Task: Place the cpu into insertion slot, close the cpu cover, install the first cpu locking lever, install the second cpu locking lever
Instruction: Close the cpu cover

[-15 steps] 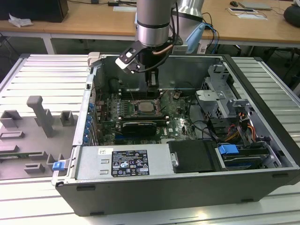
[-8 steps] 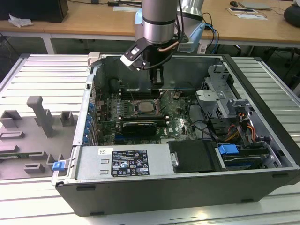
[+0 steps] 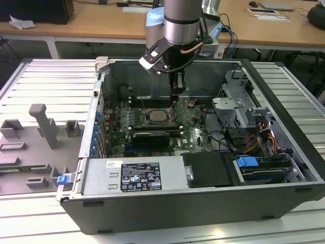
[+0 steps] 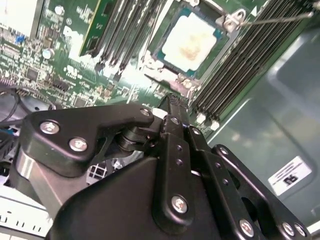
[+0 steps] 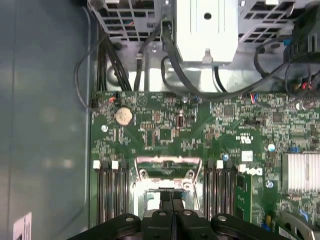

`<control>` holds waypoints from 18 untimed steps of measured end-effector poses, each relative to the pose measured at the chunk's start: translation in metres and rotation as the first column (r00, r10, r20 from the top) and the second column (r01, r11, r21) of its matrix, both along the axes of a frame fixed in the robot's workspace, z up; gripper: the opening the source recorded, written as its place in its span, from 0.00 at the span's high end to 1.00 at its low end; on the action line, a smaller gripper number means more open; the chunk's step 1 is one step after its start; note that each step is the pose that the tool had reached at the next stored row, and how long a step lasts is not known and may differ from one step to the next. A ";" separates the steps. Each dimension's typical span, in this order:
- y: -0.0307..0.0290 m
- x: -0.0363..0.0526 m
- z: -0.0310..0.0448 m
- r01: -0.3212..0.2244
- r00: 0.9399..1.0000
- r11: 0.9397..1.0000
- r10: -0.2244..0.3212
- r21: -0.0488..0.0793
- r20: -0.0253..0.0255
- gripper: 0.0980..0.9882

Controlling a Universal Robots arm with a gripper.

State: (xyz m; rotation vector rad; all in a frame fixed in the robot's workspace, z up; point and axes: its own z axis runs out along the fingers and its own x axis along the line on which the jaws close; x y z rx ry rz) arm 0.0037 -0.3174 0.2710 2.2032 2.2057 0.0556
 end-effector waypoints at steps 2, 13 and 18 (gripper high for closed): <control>0.0000 0.0044 -0.0001 -0.003 1.000 1.000 0.003 0.000 -0.001 0.99; 0.0006 0.0264 -0.0026 -0.052 0.999 0.999 0.052 0.000 -0.013 0.99; 0.0014 0.0404 -0.0040 -0.052 0.998 0.999 0.052 0.001 -0.022 0.99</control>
